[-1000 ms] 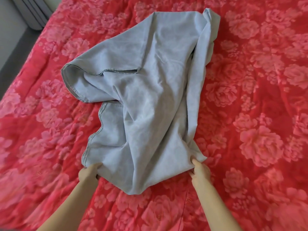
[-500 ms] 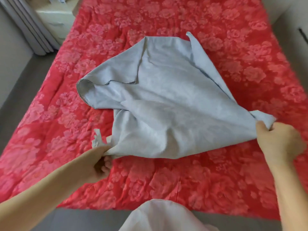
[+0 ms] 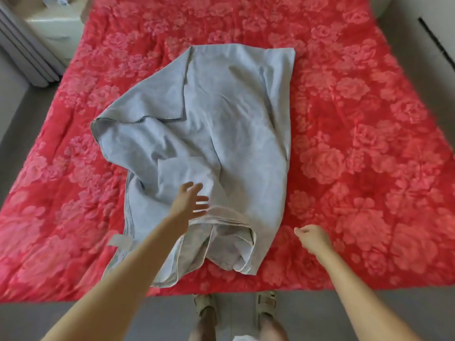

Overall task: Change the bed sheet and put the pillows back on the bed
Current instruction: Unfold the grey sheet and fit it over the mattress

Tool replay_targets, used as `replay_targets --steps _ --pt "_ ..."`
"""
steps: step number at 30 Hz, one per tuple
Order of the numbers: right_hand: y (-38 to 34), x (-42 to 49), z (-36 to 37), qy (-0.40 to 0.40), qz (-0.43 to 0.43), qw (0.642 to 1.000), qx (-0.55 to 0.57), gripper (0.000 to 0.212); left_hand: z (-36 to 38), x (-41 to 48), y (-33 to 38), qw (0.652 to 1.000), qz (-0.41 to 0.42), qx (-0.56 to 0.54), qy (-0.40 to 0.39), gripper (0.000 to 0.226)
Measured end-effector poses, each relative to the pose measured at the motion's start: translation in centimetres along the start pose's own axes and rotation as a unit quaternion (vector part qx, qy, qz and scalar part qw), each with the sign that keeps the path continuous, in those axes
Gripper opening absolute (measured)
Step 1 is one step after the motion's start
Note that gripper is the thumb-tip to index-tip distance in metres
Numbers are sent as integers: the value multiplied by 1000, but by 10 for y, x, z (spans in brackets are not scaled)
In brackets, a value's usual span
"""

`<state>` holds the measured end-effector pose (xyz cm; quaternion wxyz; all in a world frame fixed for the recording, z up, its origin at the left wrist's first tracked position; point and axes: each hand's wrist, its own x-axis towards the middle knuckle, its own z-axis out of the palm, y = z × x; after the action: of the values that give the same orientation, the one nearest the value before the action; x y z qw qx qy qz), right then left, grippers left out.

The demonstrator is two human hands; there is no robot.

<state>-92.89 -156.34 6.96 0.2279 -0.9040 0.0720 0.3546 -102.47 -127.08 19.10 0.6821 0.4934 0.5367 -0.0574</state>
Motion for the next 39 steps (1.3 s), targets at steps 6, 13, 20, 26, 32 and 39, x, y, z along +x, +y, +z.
replay_targets --steps 6,13,20,26,32,39 --pt "51 14 40 -96 75 985 119 15 4 43 -95 770 169 612 66 56" --pt "56 5 117 -315 336 800 386 54 26 70 -189 599 295 744 -29 93" --pt "29 -2 153 -373 382 590 605 67 28 78 -154 724 315 612 -46 13" --pt "-7 -27 138 -277 376 529 708 38 -44 44 -61 865 222 439 -103 29" --pt "-35 -55 85 -189 358 553 728 20 -114 -4 -6 830 188 501 -158 40" --pt "-49 -126 -61 328 17 819 470 15 -77 -21 -15 696 168 638 -283 43"
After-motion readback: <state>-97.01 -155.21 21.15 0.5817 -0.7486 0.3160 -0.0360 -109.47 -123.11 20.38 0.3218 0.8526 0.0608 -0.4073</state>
